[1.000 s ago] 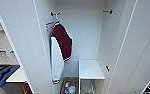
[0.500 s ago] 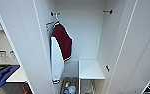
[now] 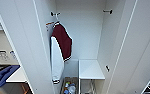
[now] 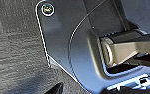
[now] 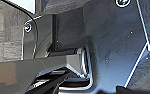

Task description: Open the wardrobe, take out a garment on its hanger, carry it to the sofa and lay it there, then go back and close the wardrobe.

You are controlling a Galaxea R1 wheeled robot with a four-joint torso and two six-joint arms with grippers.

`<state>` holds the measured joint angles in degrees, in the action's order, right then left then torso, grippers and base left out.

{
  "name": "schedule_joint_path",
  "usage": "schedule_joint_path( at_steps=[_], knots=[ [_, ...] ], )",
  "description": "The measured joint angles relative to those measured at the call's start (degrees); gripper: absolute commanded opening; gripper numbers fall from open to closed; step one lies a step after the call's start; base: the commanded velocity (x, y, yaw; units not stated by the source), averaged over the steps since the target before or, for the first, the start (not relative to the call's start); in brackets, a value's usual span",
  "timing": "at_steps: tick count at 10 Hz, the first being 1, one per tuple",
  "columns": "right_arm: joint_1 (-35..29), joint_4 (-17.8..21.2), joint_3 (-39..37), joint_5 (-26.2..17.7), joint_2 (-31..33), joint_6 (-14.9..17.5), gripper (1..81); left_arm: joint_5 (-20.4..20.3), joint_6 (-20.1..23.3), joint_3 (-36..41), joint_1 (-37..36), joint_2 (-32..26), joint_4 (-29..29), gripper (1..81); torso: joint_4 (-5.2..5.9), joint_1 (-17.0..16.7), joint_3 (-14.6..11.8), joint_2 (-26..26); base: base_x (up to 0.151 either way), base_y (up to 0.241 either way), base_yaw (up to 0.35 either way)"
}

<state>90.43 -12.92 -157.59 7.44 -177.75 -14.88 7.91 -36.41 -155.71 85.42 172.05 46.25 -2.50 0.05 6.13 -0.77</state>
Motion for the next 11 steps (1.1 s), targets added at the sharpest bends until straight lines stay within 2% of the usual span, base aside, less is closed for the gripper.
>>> schedule_joint_path(
  at_steps=[1, 3, 5, 6, 8, 9, 11],
  knots=[
    [-0.02, 0.0, 0.0, -0.02, 0.0, -0.05, 81.1, 1.07, 8.33, 0.04, -0.34, 0.04, -5.77, 81.1, 0.02, 0.0, 0.0, 0.0, 0.0, 0.0, 0.0],
    [-0.44, 0.0, 0.01, -0.05, 0.0, -0.13, 81.1, 2.52, 23.74, 0.04, -1.08, 0.0, -23.02, 81.1, 0.0, 0.0, 0.0, 0.0, 0.0, 0.0, 0.0],
    [-1.16, 0.0, 0.01, -0.17, 0.0, -0.11, 81.1, -0.34, 32.61, 0.0, -1.74, 0.15, -35.58, 81.1, 0.02, 0.0, 0.0, 0.0, 0.0, 0.0, 0.0],
    [-1.79, -0.02, 0.01, -0.83, -0.01, -0.07, 81.1, -0.76, 33.85, -0.4, -2.35, 0.45, -38.02, 81.1, 0.02, -0.02, 0.0, 0.0, 0.0, 0.0, 0.0],
    [-3.66, -0.16, 0.54, -3.97, 0.51, 0.06, 81.1, -1.33, 35.01, -0.83, -4.72, -0.02, -38.32, 81.1, 0.0, 0.0, 0.0, 0.0, 0.0, 0.0, 0.0],
    [-4.11, -0.17, 1.58, -4.11, 1.54, 0.11, 81.1, -1.68, 35.07, -0.49, -5.41, -0.96, -38.29, 81.1, 0.0, 0.0, 0.0, 0.02, 0.0, 0.0, 0.0],
    [-4.73, -0.2, 6.9, -4.38, 5.36, 0.11, 81.1, -1.52, 35.1, 4.58, -5.24, -3.83, -38.27, 81.1, 0.0, 0.0, 0.0, 0.02, 0.0, 0.0, 0.0]
  ],
)
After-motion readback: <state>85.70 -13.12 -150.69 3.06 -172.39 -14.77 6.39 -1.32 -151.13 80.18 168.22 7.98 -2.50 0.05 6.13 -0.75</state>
